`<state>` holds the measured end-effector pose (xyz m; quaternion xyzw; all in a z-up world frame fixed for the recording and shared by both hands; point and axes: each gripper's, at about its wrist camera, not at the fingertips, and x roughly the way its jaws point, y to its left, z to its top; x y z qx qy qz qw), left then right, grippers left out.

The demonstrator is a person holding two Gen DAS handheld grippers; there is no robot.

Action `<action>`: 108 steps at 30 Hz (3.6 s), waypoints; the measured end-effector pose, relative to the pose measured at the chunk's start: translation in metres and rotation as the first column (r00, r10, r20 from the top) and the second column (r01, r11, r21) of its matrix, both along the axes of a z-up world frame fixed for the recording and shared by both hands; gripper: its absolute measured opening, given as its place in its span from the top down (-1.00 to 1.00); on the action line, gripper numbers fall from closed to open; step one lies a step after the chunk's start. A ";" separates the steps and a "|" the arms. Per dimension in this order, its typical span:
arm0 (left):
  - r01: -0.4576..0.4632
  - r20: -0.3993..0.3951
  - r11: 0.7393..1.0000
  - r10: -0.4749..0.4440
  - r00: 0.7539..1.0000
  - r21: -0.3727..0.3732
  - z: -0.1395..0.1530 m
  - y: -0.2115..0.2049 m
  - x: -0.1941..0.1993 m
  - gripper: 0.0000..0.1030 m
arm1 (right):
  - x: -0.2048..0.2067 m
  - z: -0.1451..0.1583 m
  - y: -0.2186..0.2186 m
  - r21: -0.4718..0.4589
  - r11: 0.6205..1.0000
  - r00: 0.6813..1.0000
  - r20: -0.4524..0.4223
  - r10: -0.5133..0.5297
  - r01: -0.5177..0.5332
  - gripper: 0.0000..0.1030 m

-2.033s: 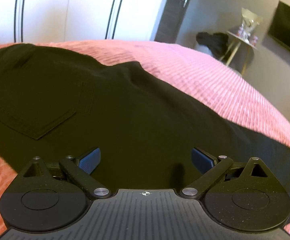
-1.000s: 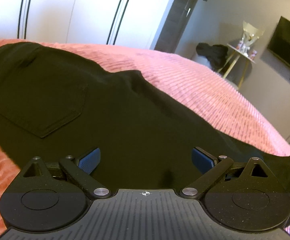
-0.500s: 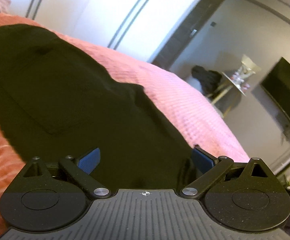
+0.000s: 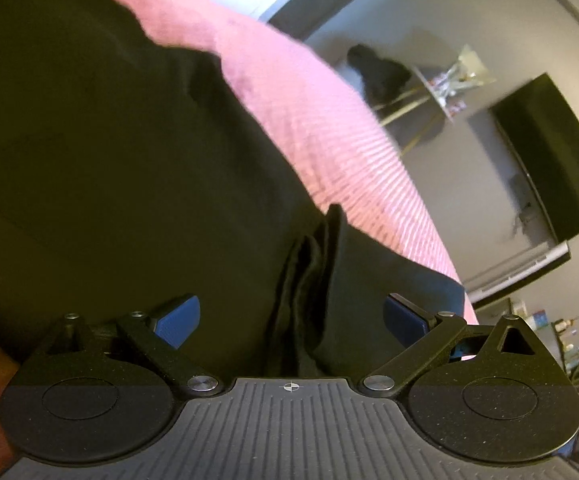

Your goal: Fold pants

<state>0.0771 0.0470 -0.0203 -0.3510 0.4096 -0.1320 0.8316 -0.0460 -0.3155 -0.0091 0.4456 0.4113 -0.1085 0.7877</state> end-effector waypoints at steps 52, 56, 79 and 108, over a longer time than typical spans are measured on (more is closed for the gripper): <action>-0.078 0.133 0.843 0.008 0.991 0.532 0.008 -0.012 -0.028 -0.22 | 0.065 -0.013 0.077 -0.316 0.912 0.959 0.024 0.281 -0.260 0.48; -0.077 0.127 0.851 0.013 0.992 0.520 0.004 -0.008 -0.026 -0.23 | 0.065 -0.014 0.080 -0.345 0.898 0.956 0.012 0.294 -0.272 0.47; -0.049 0.121 0.979 0.025 0.992 0.200 0.010 0.009 -0.057 -0.46 | 0.012 -0.020 0.053 0.129 0.988 0.996 0.043 0.084 -0.089 -0.11; -0.168 0.108 0.955 0.145 0.983 0.244 -0.001 0.019 -0.053 0.97 | 0.018 -0.022 0.061 -0.075 0.996 0.998 -0.003 0.057 -0.057 0.85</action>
